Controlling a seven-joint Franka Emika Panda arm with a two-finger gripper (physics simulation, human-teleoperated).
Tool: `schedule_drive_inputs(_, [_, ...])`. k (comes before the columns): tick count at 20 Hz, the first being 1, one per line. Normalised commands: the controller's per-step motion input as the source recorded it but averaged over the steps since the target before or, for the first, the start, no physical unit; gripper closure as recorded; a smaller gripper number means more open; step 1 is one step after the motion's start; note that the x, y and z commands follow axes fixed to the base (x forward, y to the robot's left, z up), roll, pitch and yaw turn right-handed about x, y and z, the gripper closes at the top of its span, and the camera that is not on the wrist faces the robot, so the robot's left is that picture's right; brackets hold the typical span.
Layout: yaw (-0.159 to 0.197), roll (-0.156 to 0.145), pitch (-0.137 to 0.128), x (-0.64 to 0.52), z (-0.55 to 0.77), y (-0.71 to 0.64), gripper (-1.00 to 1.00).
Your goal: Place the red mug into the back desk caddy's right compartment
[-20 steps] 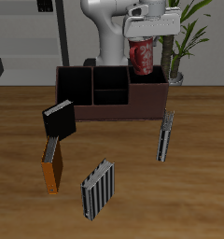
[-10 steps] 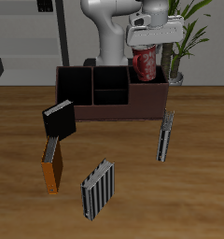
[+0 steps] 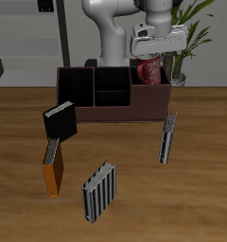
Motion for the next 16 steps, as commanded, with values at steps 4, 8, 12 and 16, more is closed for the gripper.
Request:
schedule_drive_inputs(4, [0.004,-0.011,0.041,0.06,-0.22,-0.03,1.0])
schedule_drive_inputs(8, [-0.009,0.008,0.052,0.02,-0.28,0.05,1.0])
schedule_drive_inputs(12, [-0.004,0.011,0.077,0.02,-0.28,0.06,1.0])
schedule_drive_inputs(16, [-0.019,0.049,0.083,0.07,-0.18,0.04,-1.0])
